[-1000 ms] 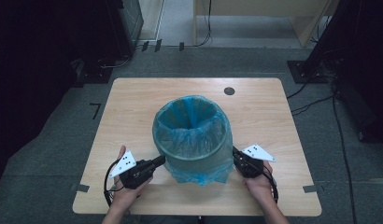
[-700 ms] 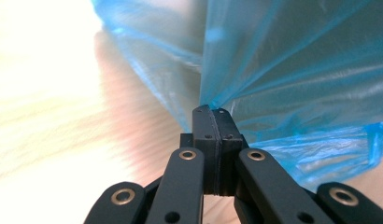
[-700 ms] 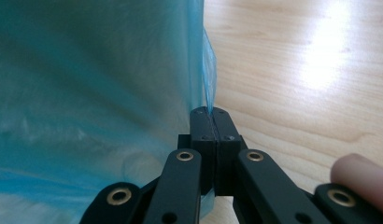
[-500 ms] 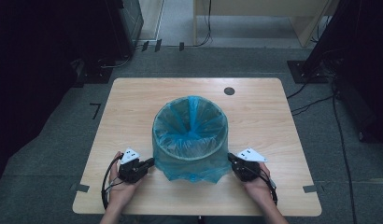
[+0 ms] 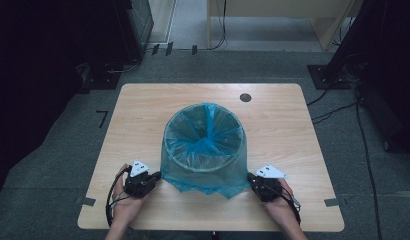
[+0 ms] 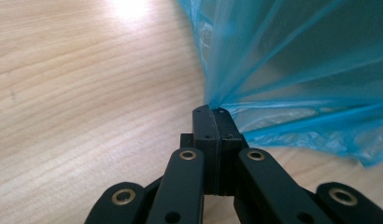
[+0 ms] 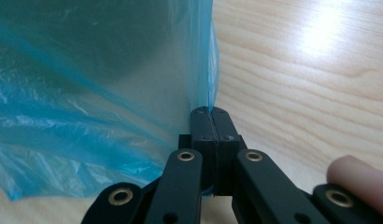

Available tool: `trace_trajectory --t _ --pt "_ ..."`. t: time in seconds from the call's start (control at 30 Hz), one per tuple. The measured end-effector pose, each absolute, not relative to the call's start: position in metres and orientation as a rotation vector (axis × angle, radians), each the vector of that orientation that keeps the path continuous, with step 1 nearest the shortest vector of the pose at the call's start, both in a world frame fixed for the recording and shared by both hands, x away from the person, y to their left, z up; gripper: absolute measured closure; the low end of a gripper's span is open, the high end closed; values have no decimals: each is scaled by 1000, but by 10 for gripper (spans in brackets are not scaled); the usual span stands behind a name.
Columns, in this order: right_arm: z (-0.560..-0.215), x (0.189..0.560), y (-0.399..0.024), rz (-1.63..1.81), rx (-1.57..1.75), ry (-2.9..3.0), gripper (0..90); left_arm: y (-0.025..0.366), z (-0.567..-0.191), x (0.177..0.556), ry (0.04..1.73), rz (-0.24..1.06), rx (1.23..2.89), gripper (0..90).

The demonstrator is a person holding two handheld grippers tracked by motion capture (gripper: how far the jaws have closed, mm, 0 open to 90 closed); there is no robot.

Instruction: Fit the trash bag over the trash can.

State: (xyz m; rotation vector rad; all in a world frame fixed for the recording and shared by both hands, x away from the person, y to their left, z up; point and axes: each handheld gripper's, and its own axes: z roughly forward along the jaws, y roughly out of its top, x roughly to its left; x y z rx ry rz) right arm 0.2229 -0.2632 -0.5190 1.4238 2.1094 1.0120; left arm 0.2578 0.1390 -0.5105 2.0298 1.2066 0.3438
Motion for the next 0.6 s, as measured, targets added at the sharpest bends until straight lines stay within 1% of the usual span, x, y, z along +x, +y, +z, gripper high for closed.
trace_trajectory --t 0.13,0.17,0.2,0.23,0.27,0.33,0.4,0.5,0.57,0.6 --pt "-518 221 -268 1024 1413 2149 894 142 -514 258 1177 309 1994 889" --pt "-518 221 -270 1063 1392 2163 793 143 -515 258 1164 304 1973 776" --pt "-519 221 -272 1109 1375 2163 720 144 -515 258 1164 292 1948 592" --pt "-518 222 -275 1156 1377 2166 648 145 -515 258 1160 283 1932 476" --pt "-516 223 -279 1216 1370 2160 585 147 -514 258 1150 283 1915 401" --pt "-511 224 -286 1310 1356 2129 530 150 -513 257 1120 263 1899 280" --pt "-506 224 -293 1375 1318 2104 486 154 -513 256 1077 268 1921 153" --pt "-501 223 -305 1418 1243 2114 472 159 -517 256 1059 305 1956 89" --pt "-497 222 -312 1441 1215 2103 475 165 -516 256 1052 295 1928 83" --pt "-494 221 -316 1458 1206 2091 483 167 -515 256 1050 295 1921 44"
